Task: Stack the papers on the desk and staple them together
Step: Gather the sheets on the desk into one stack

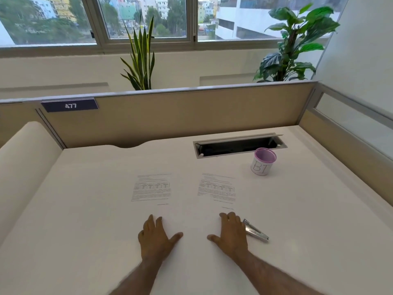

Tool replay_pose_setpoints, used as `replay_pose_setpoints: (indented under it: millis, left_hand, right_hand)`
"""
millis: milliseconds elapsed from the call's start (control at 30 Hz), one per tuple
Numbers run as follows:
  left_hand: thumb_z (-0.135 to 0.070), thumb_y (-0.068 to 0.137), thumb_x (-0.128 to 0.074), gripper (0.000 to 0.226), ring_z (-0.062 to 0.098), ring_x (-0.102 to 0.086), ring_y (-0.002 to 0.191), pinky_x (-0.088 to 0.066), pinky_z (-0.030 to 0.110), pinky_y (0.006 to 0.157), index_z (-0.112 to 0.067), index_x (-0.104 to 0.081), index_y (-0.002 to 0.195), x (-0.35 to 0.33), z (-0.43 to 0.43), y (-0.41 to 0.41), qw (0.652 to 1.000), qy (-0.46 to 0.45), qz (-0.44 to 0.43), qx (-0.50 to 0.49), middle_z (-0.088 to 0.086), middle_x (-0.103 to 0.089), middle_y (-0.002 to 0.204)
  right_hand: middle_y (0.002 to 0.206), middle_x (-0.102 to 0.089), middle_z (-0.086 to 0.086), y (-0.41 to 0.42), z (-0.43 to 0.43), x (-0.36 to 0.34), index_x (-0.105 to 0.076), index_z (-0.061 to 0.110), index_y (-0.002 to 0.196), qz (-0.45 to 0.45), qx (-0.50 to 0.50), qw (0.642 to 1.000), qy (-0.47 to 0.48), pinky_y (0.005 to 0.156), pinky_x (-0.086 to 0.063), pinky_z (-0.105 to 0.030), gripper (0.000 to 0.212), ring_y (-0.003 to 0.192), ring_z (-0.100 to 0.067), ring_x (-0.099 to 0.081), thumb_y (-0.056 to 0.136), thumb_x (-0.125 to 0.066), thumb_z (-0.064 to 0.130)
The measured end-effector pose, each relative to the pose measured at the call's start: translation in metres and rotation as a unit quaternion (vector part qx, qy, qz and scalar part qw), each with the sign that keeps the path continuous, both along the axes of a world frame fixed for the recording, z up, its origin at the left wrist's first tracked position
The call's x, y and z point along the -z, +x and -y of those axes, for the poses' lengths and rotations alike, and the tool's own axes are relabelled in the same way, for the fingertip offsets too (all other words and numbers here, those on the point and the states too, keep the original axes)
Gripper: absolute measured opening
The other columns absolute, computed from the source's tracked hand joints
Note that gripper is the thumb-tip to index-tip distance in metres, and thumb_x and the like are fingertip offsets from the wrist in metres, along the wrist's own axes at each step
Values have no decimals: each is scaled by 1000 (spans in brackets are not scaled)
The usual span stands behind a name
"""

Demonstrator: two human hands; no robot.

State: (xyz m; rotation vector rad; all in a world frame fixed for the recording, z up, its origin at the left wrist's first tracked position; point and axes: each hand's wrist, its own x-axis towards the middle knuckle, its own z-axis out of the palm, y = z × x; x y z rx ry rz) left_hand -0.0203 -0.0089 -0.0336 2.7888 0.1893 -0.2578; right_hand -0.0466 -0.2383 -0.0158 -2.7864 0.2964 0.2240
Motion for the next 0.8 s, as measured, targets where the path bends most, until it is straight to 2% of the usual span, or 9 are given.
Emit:
replay_pose_setpoints:
  millis: [67,133,400,500,633,700,733,767,800]
  left_hand:
    - [-88,55,-20,119,29,-17,148,-21,46,116,-15,-27,148,0,0,-3,1000,3,6,-2,13,-18,161]
    - [-87,52,-12,121,28,-17,148,-22,46,116,-15,-27,148,2,0,-4,1000,13,8,-2,12,-18,161]
    - [-87,56,-14,117,27,-18,148,-21,46,116,-16,-29,148,4,0,-6,1000,10,19,-7,11,-19,161]
    - [-87,56,-13,117,27,-18,148,-21,46,116,-16,-28,148,3,1,-6,1000,13,18,-7,11,-19,161]
    - [-87,58,-15,115,26,-19,147,-21,45,116,-17,-29,148,3,0,-7,1000,10,25,-7,10,-20,160]
    - [-87,58,-15,114,25,-19,147,-21,45,116,-17,-29,148,5,-1,-7,1000,10,27,-8,10,-20,160]
    - [-87,58,-15,115,26,-19,147,-21,45,116,-17,-29,148,6,-1,-7,1000,12,27,-8,10,-20,160]
    - [-87,58,-15,115,26,-20,146,-22,45,115,-17,-29,148,6,-1,-7,1000,18,24,-7,10,-22,160]
    - [-89,57,-15,117,27,-24,145,-24,46,114,-17,-31,147,7,-1,-5,999,23,23,-7,10,-26,158]
  right_hand:
    - [129,-46,-5,0,-4,-2,-41,20,133,-2,29,1000,0,102,-35,-38,78,121,-24,-44,72,-67,62]
    - [129,-46,-5,1,-8,-1,-40,21,133,-15,51,998,14,101,-35,-38,79,122,-24,-44,71,-69,59]
    - [132,-49,-11,20,-17,-6,-30,19,139,-102,132,983,72,103,-36,-41,90,124,-29,-49,67,-81,40]
    - [129,-54,-9,25,-18,-6,-35,17,133,-122,154,977,88,101,-41,-40,88,120,-28,-54,62,-83,38]
    - [123,-61,-3,28,-15,-4,-47,17,124,-127,162,974,99,92,-41,-36,74,114,-25,-59,62,-82,36]
    - [112,-67,-1,29,-12,-5,-58,18,110,-118,164,972,123,82,-42,-32,57,106,-25,-63,62,-82,36]
    - [102,-69,-1,30,-10,-5,-61,18,96,-106,166,969,149,76,-43,-30,42,98,-25,-65,63,-82,35]
    - [90,-68,-1,29,-8,-4,-59,18,81,-92,168,964,184,69,-44,-28,30,89,-25,-64,66,-81,33]
    - [81,-65,-1,29,-5,-3,-54,19,70,-77,169,957,221,65,-43,-27,27,81,-25,-62,69,-80,29]
